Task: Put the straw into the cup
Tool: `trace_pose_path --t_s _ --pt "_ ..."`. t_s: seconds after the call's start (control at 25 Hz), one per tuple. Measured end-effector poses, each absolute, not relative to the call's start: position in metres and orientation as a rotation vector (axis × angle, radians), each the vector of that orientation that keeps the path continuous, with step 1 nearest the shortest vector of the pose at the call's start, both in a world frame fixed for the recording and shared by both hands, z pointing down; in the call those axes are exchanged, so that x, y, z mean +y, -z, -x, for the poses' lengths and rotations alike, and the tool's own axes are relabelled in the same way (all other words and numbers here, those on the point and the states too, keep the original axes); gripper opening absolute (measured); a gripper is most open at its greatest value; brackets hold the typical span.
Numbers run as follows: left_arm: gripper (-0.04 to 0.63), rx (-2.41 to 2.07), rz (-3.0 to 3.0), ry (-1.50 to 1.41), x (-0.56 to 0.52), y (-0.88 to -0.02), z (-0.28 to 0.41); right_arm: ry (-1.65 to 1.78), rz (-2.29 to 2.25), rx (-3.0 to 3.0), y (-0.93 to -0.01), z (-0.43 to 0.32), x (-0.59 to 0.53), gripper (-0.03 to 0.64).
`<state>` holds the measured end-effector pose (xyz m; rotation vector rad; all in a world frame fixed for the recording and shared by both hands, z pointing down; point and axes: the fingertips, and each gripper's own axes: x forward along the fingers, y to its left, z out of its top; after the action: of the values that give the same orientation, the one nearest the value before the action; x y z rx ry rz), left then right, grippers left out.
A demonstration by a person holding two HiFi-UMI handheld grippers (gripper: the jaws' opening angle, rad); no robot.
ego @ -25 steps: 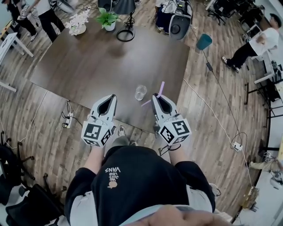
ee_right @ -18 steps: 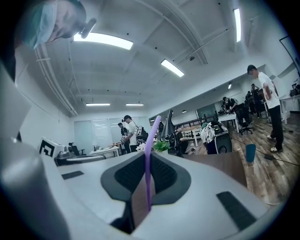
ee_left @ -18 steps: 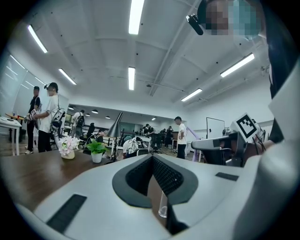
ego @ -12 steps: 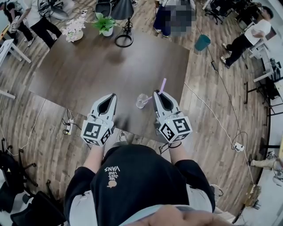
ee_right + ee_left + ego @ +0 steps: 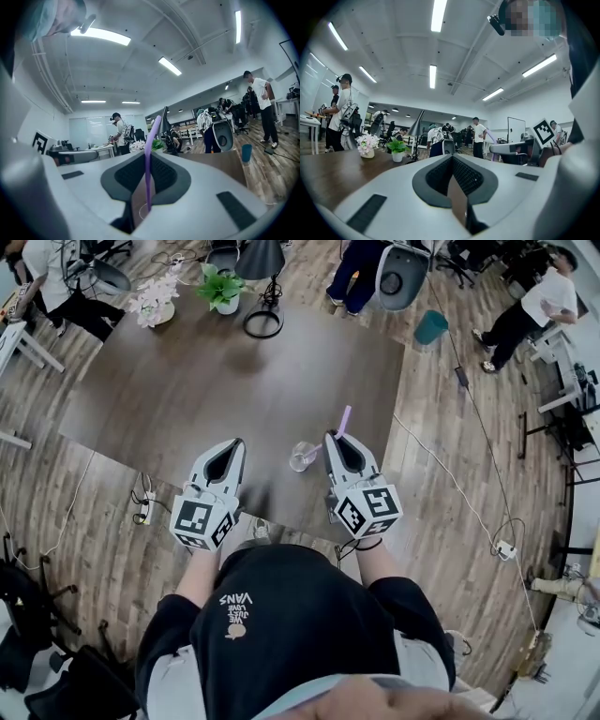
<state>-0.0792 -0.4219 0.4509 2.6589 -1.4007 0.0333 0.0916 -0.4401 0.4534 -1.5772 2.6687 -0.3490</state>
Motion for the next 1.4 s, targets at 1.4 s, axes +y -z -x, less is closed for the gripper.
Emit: trace_pose_path --t_s 1.4 --pt "0.009 -1.407 -2.632 -0.032 -0.408 -0.458 0.083 0.342 1.646 2.701 -0.476 -0.088 -0.430 0.155"
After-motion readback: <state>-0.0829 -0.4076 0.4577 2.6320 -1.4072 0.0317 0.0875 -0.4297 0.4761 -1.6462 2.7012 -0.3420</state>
